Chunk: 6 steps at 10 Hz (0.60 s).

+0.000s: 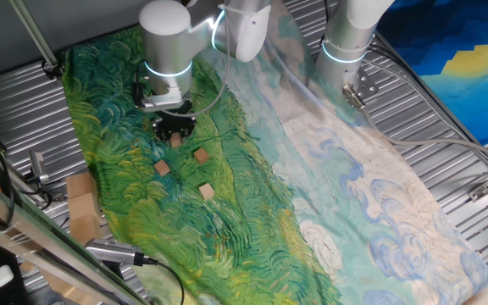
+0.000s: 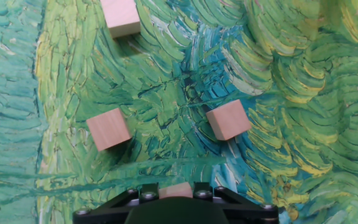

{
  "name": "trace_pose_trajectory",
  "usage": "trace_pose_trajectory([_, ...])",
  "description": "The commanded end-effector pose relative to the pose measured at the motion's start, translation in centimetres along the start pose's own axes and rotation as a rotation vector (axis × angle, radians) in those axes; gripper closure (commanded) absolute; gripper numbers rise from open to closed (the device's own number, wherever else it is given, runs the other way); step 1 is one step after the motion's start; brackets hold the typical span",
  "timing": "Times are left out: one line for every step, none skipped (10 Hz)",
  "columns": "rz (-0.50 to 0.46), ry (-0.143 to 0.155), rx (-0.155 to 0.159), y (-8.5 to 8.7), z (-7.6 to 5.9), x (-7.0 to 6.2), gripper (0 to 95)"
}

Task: Stack the blocks into a pyramid shape

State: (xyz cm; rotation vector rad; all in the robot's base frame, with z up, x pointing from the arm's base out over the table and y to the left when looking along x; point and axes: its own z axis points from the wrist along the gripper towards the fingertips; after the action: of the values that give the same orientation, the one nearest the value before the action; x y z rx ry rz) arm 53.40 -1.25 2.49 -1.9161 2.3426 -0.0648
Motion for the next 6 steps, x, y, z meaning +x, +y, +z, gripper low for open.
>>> trace_pose_trajectory([0.005, 0.004, 0.002, -0.04, 0.02, 0.03, 95.0])
trace_pose_trajectory([0.004, 0.010, 0.004, -0.04, 0.02, 0.03, 95.0])
trace_pose_trajectory([0.011, 0.014, 0.005, -0.04, 0.02, 0.03, 95.0])
trace_pose_trajectory([0.011, 0.014, 0.005, -0.04, 0.02, 0.03, 95.0])
trace_pose_trajectory([0.018, 0.019, 0.003, -0.04, 0.02, 0.03, 95.0])
trace_pose_trajectory([0.027, 0.030, 0.003, -0.04, 0.02, 0.03, 95.0])
